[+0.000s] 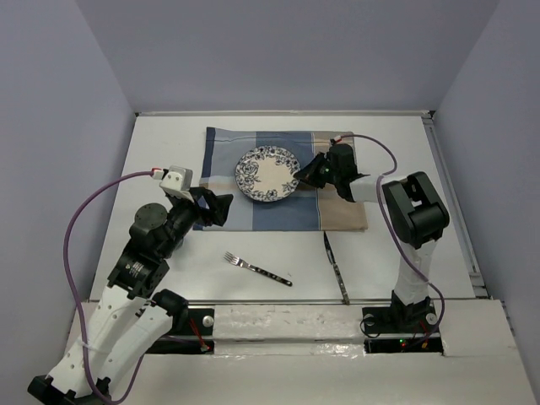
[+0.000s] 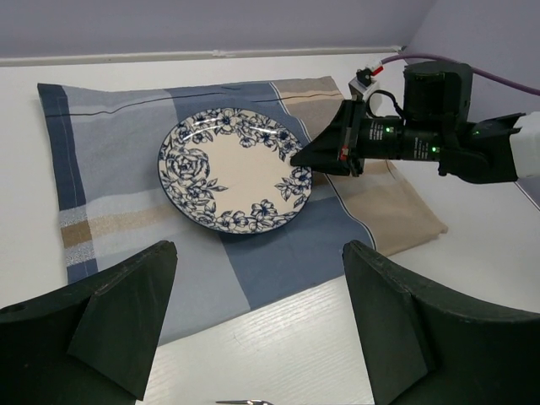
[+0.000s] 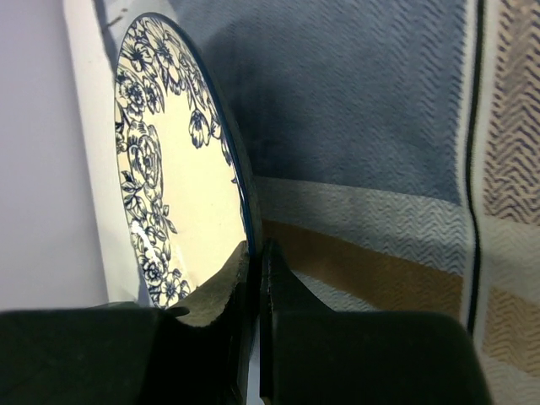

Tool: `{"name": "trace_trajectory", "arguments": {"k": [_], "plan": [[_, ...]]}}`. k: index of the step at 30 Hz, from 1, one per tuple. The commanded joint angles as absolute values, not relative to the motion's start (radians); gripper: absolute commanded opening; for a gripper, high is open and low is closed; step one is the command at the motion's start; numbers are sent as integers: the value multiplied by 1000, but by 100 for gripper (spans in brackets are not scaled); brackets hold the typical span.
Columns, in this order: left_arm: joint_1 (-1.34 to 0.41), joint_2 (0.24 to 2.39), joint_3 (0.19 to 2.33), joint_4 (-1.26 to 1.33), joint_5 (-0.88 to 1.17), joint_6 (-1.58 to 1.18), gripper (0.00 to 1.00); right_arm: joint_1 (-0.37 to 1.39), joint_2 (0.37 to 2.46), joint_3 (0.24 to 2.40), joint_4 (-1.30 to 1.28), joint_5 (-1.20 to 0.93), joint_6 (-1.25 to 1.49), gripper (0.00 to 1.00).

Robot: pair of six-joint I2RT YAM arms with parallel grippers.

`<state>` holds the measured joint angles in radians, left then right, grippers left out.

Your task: Set the dinner table for one person

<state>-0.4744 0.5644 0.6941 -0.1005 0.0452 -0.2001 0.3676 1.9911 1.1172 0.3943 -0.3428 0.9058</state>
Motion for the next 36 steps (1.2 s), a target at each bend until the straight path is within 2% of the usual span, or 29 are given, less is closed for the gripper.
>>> {"name": "trace_trajectory", "arguments": {"k": [1, 4, 8, 9, 12, 13, 14, 18, 24, 27, 32, 36], "plan": [[-463, 568, 687, -54, 61, -199, 90, 374, 1980, 1146, 502, -351, 913, 3], [-460, 566, 687, -52, 60, -199, 90, 374, 1993, 1154, 469, -351, 900, 8], [-456, 565, 687, -54, 58, -198, 90, 374, 1982, 1166, 379, -318, 836, 30], [-454, 565, 687, -55, 60, -199, 91, 374, 1968, 1169, 341, -298, 824, 43], [-446, 563, 689, -54, 58, -198, 91, 374, 1919, 1169, 266, -247, 767, 64], [-445, 560, 689, -54, 58, -199, 90, 374, 1905, 1170, 250, -238, 734, 66], [-439, 558, 689, -54, 55, -199, 90, 374, 1890, 1173, 230, -213, 717, 72], [-428, 549, 690, -54, 43, -196, 91, 374, 1801, 1167, 161, -186, 644, 76], [-390, 499, 703, -60, -84, -212, 91, 534, 1704, 1184, 147, -234, 509, 76], [-379, 450, 709, -64, -187, -210, 91, 668, 1749, 1255, 153, -311, 460, 76], [-362, 307, 738, -54, -337, -233, 93, 880, 1847, 1451, 137, -318, 443, 79], [-362, 181, 741, -12, -449, -245, 94, 972, 1971, 1621, 114, -304, 463, 82]]}}
